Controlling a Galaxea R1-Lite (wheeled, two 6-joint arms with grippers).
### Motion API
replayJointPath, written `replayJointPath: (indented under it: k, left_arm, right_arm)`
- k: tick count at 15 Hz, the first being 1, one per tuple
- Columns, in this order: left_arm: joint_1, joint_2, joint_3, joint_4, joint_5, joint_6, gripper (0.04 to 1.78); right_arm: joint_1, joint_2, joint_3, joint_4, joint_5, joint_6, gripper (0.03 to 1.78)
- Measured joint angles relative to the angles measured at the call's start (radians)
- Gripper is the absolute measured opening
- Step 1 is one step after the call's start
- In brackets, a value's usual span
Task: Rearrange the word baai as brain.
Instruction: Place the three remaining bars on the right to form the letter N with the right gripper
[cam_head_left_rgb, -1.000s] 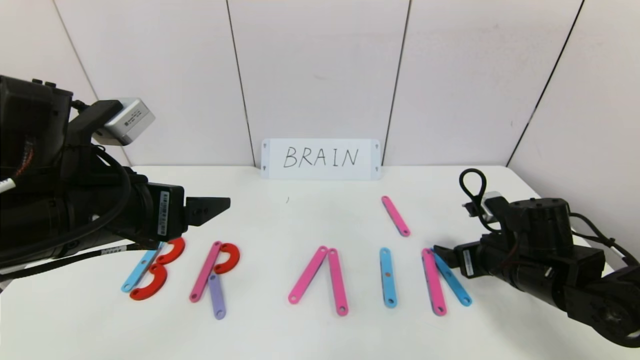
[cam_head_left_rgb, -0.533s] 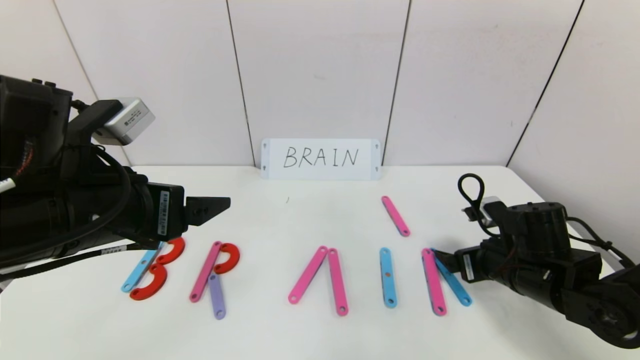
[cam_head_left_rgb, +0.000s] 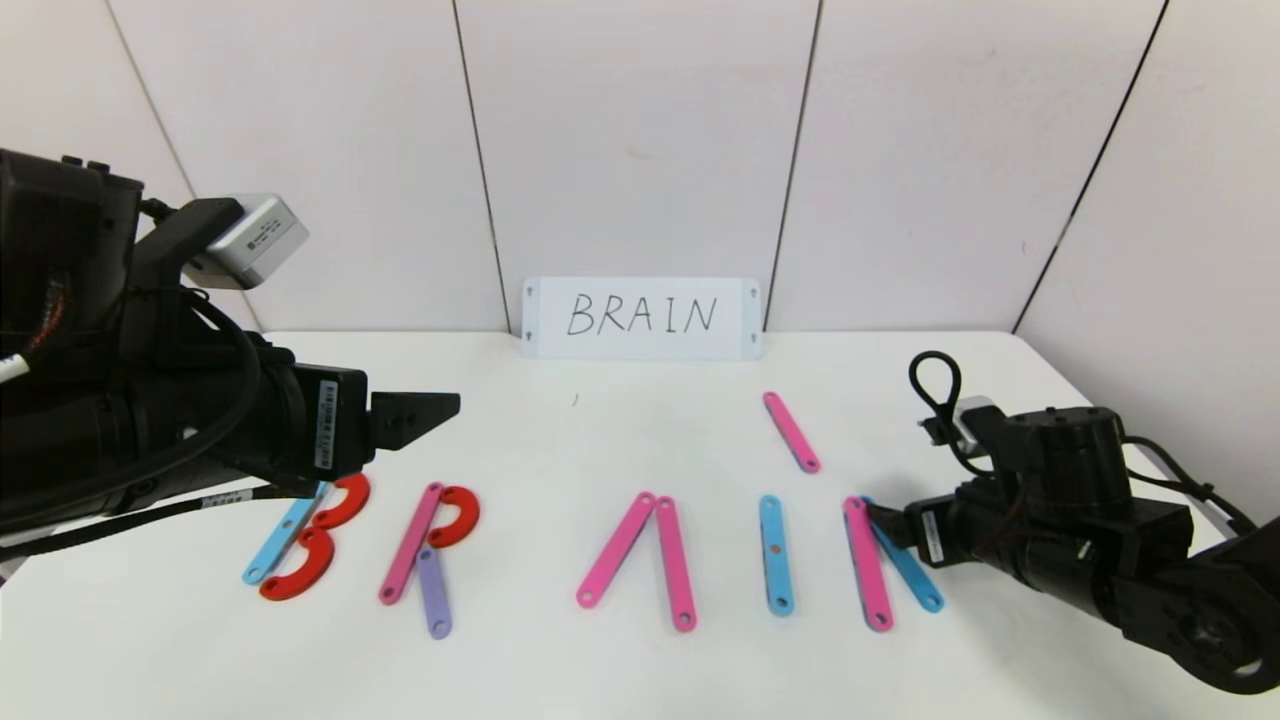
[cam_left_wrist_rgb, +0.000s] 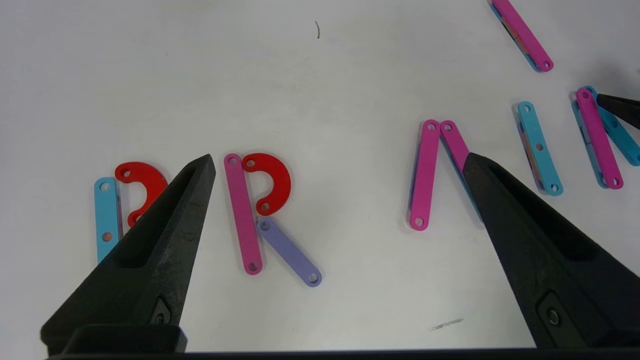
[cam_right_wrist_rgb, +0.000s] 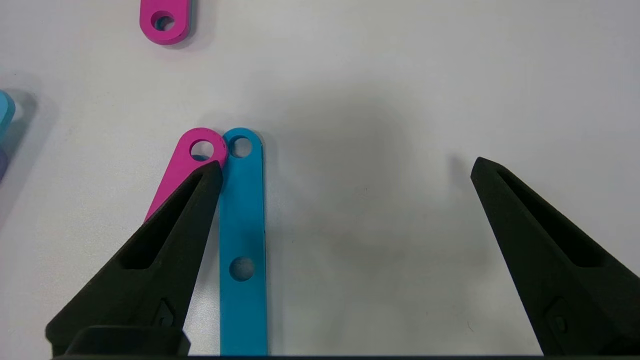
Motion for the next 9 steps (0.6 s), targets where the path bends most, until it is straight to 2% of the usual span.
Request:
replayJointPath:
  k: [4, 9]
  left_arm:
    - [0.0, 0.0, 0.0, 0.0, 0.001, 0.0, 1.73]
    - [-0.001, 0.0, -0.001, 0.0, 0.001, 0.0, 1.73]
  right_arm:
    - [0.001, 0.012, -0.005, -0.003, -0.002, -0.001, 1.73]
    - [0.008, 0.038, -0.004, -0.061, -0.003, -0.004, 1.73]
